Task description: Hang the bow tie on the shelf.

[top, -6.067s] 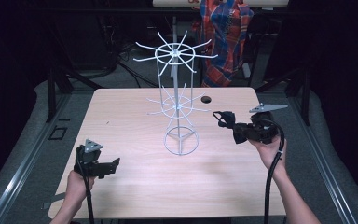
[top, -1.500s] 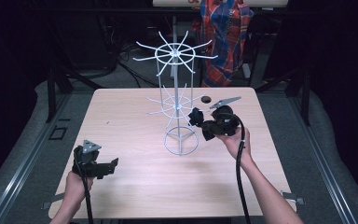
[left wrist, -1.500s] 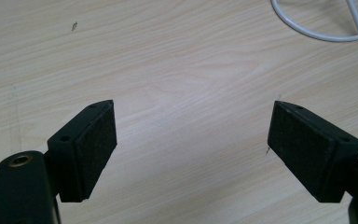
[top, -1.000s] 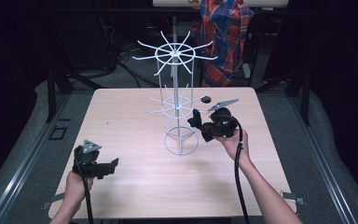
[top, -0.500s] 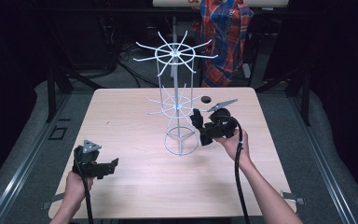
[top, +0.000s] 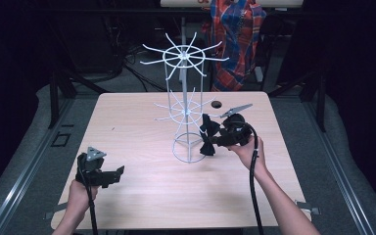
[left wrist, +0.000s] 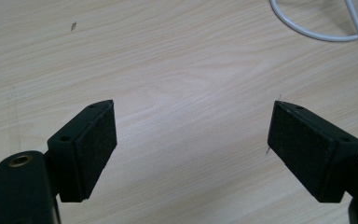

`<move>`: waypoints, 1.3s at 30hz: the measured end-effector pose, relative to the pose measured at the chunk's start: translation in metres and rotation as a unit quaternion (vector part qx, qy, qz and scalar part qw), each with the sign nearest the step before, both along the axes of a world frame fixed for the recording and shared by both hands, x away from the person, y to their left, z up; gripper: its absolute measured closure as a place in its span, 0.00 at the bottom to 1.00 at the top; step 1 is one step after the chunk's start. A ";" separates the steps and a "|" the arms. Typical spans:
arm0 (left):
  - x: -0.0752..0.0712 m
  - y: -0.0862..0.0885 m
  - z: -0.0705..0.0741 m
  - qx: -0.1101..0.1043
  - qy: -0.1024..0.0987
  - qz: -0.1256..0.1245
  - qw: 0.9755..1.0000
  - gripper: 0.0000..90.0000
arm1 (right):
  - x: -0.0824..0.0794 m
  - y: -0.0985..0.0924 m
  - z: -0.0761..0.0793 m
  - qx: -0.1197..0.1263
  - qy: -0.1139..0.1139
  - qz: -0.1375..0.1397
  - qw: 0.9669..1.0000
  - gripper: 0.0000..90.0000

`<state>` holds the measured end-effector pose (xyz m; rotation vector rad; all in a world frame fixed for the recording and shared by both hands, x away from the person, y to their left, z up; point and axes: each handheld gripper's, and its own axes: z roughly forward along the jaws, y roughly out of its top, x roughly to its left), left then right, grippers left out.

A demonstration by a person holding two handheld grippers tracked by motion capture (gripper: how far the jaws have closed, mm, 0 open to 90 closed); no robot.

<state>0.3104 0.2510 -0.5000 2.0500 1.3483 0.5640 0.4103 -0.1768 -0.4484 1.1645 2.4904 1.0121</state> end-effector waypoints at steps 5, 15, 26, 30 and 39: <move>0.000 0.000 0.000 0.000 -0.001 0.000 1.000 0.18 | -0.005 -0.005 -0.001 -0.010 0.006 0.005 1.000 0.39; -0.001 0.001 0.001 -0.002 -0.001 -0.001 1.000 0.18 | -0.018 -0.017 0.002 -0.036 0.013 0.014 0.999 0.20; -0.002 0.000 0.002 -0.004 -0.003 -0.003 1.000 0.18 | -0.033 -0.040 -0.018 -0.049 0.048 0.005 0.998 0.16; -0.002 0.000 0.002 -0.004 -0.004 -0.004 1.000 0.18 | -0.041 -0.046 -0.029 -0.067 0.067 0.006 0.995 0.14; -0.002 -0.002 0.002 -0.001 -0.003 -0.007 1.000 0.18 | -0.049 -0.047 -0.050 -0.096 0.097 0.030 0.990 0.12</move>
